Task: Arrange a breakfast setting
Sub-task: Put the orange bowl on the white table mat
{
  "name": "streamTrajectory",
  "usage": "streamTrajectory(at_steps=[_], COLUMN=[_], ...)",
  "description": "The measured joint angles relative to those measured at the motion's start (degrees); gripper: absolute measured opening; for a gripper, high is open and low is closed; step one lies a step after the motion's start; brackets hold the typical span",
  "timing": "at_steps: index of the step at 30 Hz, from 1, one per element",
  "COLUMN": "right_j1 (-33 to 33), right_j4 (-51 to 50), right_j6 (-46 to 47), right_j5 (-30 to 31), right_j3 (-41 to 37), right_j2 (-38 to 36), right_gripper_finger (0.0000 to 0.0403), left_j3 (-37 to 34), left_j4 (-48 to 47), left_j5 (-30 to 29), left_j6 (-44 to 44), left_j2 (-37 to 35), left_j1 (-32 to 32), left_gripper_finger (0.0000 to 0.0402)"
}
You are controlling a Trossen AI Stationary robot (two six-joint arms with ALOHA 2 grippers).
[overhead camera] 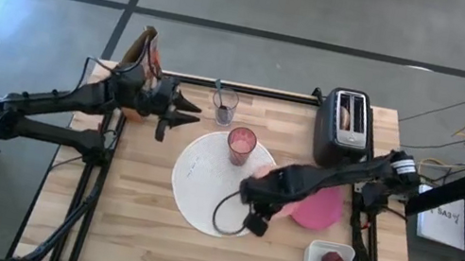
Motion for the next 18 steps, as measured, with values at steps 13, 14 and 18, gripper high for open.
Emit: streamTrajectory(at_steps=[13,14,18], right_j1=[4.05,3.99,3.97], right_j4=[4.48,4.48,3.97], right_j6=[-34.77,-38.32,-53.62], right_j5=[9.86,9.98,13.25], right_j3=[13.8,15.05,19.51], right_j2=[14.69,15.69,19.83], right_gripper_finger=[0.0009,0.0009,0.0009], left_j3=[20.43,21.36,23.93], left_j4=[-22.91,-23.07,-24.99], left_j5=[-1.01,-1.62,-3.54], left_j6=[3.3,3.29,2.85], left_j2=[-1.2,-1.59,-3.19], left_j1=[-0.02,-0.02,0.0], left_gripper_finger=[0.0107,0.0107,0.0107])
